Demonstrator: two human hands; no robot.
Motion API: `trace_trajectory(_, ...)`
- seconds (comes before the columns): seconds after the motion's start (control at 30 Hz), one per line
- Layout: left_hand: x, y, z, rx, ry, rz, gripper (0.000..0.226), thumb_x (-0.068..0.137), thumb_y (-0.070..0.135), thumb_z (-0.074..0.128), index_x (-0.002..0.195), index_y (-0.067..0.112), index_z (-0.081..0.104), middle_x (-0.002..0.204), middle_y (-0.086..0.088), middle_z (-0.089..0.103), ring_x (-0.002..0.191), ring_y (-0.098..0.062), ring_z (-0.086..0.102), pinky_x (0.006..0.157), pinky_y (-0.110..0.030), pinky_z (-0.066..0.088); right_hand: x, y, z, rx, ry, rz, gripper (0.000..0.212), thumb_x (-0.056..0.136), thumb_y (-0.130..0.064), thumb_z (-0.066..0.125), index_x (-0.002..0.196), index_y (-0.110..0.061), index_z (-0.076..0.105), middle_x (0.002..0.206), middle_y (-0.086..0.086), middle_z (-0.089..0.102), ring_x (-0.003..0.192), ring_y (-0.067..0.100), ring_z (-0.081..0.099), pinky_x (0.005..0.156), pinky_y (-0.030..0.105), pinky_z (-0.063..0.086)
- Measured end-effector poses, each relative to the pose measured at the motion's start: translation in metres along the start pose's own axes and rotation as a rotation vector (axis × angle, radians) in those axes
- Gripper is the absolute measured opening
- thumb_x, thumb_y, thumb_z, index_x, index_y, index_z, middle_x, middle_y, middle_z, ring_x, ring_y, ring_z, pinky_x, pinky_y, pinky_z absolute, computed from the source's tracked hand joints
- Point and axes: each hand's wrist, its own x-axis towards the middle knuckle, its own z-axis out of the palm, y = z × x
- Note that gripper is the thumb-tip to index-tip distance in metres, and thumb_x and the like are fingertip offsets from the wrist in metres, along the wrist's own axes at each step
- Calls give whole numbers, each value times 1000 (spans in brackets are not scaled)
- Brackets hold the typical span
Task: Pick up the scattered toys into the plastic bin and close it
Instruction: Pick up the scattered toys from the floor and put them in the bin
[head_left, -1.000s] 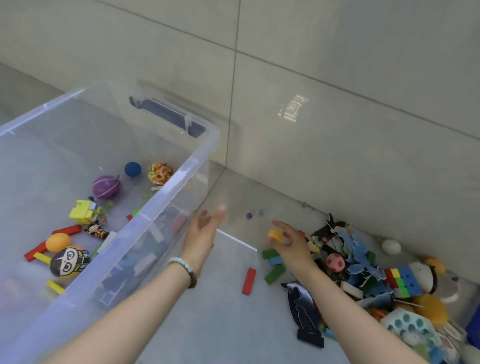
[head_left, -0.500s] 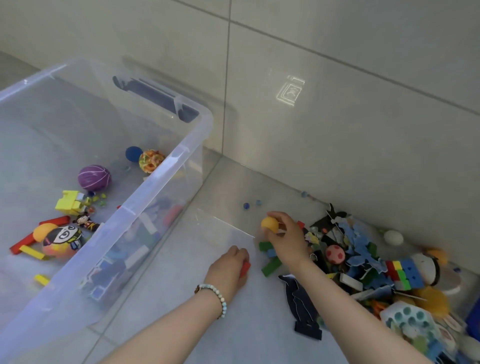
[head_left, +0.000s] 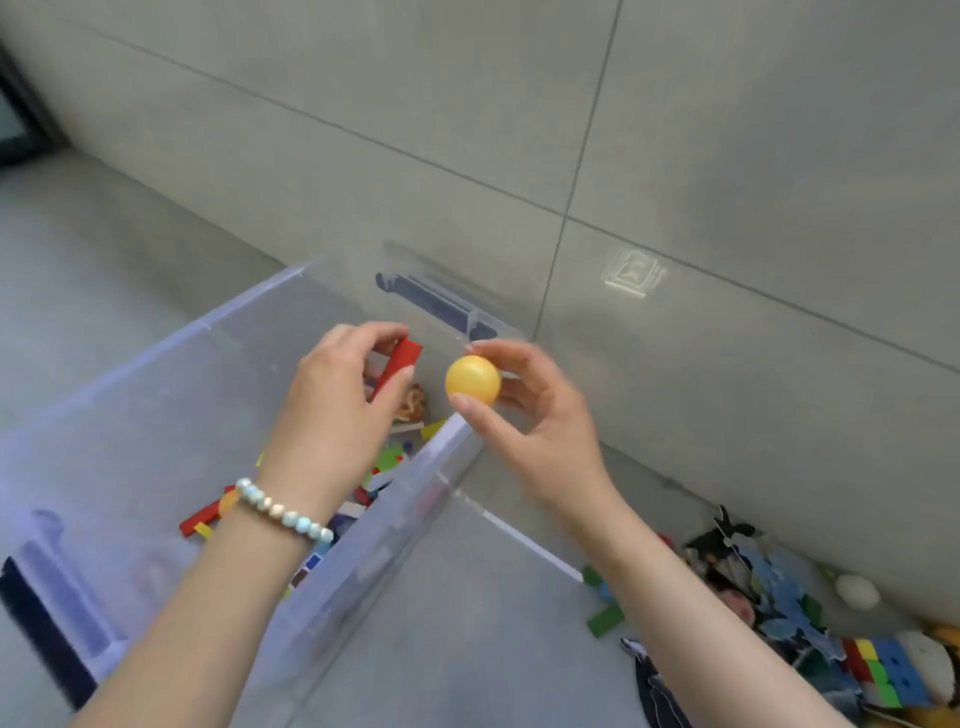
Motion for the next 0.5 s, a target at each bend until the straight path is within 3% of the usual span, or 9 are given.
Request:
trace_trajectory(0.1, 3, -29, 7, 52, -51, -207, 41, 86, 15, 62, 126, 13, 55, 117, -8, 60, 94, -20, 59, 88, -31, 48, 12, 3, 34, -147, -146, 4, 41, 81, -15, 71, 119, -21, 57, 116, -12, 60, 105, -7, 52, 90, 3, 36)
trace_trajectory(0.2, -8, -35, 17, 59, -54, -182, 44, 91, 18, 54, 134, 15, 46, 126, -5, 55, 115, -22, 52, 96, -32, 40, 3, 22, 15, -149, -4, 51, 38, 85, -17, 67, 120, -28, 56, 121, -20, 56, 113, -16, 45, 92, -3, 29)
trace_trajectory(0.3, -14, -24, 29, -52, -73, -92, 43, 88, 21, 59, 130, 20, 49, 121, 2, 58, 111, -14, 54, 94, -28, 44, -23, 51, -30, -162, 149, 121, 33, 85, -16, 66, 115, -27, 57, 117, -20, 57, 112, -12, 49, 96, 3, 33)
trace_trajectory(0.4, -25, 7, 53, -390, -207, -124, 39, 84, 22, 66, 121, 23, 56, 106, 11, 62, 98, -6, 59, 87, -17, 49, -56, 86, -83, -194, 224, 321, 33, 86, -20, 64, 116, -30, 55, 121, -14, 56, 115, 2, 51, 102, 22, 39)
trace_trajectory(0.43, -30, 18, 65, -456, -241, -117, 36, 83, 22, 68, 117, 25, 57, 103, 12, 63, 95, -5, 60, 84, -16, 50, -68, 96, -100, -231, 233, 393, 34, 87, -20, 63, 117, -30, 53, 123, -12, 55, 115, 6, 51, 100, 27, 41)
trace_trajectory(0.5, -44, 32, 94, -505, -348, -90, 30, 82, 23, 69, 110, 30, 58, 99, 12, 64, 88, -3, 61, 79, -17, 50, -92, 114, -128, -275, 242, 510, 34, 89, -18, 61, 119, -31, 50, 124, -10, 52, 116, 11, 50, 90, 24, 44)
